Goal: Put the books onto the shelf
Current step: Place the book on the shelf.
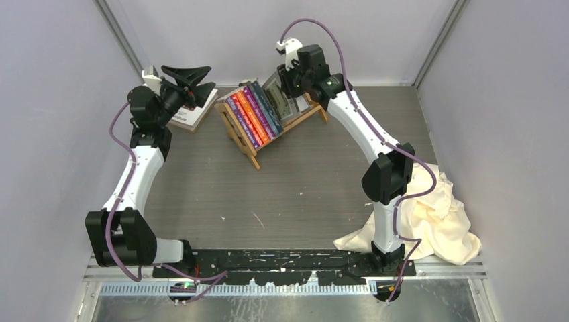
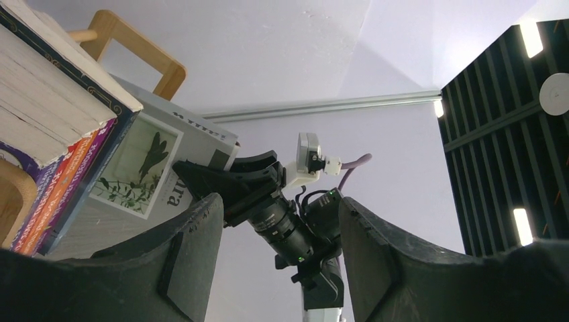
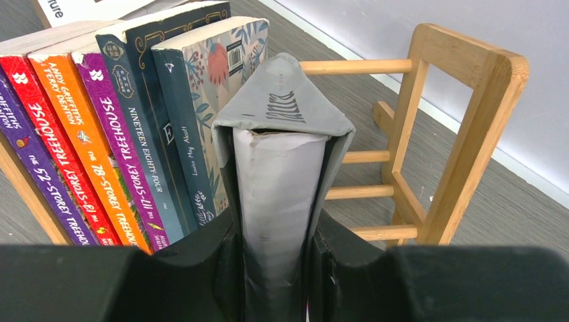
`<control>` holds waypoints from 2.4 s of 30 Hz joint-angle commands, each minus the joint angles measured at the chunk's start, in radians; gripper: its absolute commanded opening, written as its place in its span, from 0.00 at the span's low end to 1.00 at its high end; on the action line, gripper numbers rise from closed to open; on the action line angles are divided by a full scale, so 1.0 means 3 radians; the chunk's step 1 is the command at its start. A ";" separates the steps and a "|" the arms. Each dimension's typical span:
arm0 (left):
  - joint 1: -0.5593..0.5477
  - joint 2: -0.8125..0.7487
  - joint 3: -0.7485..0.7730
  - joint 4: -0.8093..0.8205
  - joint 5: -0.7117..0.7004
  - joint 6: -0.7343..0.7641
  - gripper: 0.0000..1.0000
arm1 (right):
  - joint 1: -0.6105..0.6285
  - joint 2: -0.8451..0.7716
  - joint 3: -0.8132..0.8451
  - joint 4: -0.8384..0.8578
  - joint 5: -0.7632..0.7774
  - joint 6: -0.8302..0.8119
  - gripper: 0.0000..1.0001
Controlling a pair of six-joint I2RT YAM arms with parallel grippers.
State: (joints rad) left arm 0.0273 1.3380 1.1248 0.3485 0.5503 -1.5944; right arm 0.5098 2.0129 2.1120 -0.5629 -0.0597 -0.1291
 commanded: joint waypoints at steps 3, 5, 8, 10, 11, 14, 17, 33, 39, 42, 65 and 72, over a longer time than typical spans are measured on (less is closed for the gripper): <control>-0.0004 0.0035 0.0005 0.0314 0.0041 -0.0034 0.64 | 0.0046 -0.0020 0.0131 0.0178 0.0066 -0.0051 0.37; -0.0004 0.0047 0.0004 0.0328 0.0047 -0.0039 0.64 | 0.0053 -0.0004 0.0119 0.0192 0.0067 -0.0046 0.38; -0.0005 0.0070 -0.0001 0.0346 0.0052 -0.0042 0.64 | 0.0064 0.0021 0.0109 0.0202 0.0069 -0.0030 0.39; -0.0004 0.0089 0.0001 0.0361 0.0057 -0.0047 0.64 | 0.0078 0.0030 0.0098 0.0208 0.0067 -0.0029 0.40; -0.0004 0.0096 0.0004 0.0371 0.0058 -0.0049 0.64 | 0.0085 0.0043 0.0095 0.0209 0.0067 -0.0030 0.40; -0.0004 0.0116 -0.0001 0.0391 0.0063 -0.0057 0.64 | 0.0104 0.0065 0.0075 0.0205 0.0071 -0.0027 0.42; -0.0004 0.0126 -0.0017 0.0424 0.0065 -0.0067 0.64 | 0.0118 0.0049 0.0001 0.0242 0.0079 -0.0025 0.43; -0.0006 0.0155 -0.0062 0.0458 0.0080 -0.0086 0.64 | 0.0136 -0.0123 -0.0444 0.0409 0.0160 0.0016 0.67; -0.0009 0.0138 -0.0045 0.0455 0.0078 -0.0095 0.64 | 0.0133 -0.0184 -0.0456 0.0433 0.0188 0.0012 0.69; -0.0009 0.0127 -0.0042 0.0447 0.0073 -0.0103 0.64 | 0.0134 -0.0208 -0.0432 0.0437 0.0189 0.0011 0.70; -0.0008 -0.0028 -0.0133 0.0267 -0.0003 -0.0021 0.64 | 0.0133 -0.0386 -0.0314 0.0414 0.0189 0.0035 0.74; -0.0008 -0.0092 -0.0160 0.0177 -0.0021 0.0027 0.64 | 0.0132 -0.0459 -0.0337 0.0416 0.0189 0.0071 0.74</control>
State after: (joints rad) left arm 0.0273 1.3643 1.0798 0.3843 0.5495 -1.6135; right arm 0.5442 1.9518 1.9770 -0.4736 -0.0154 -0.1230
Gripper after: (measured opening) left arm 0.644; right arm 0.741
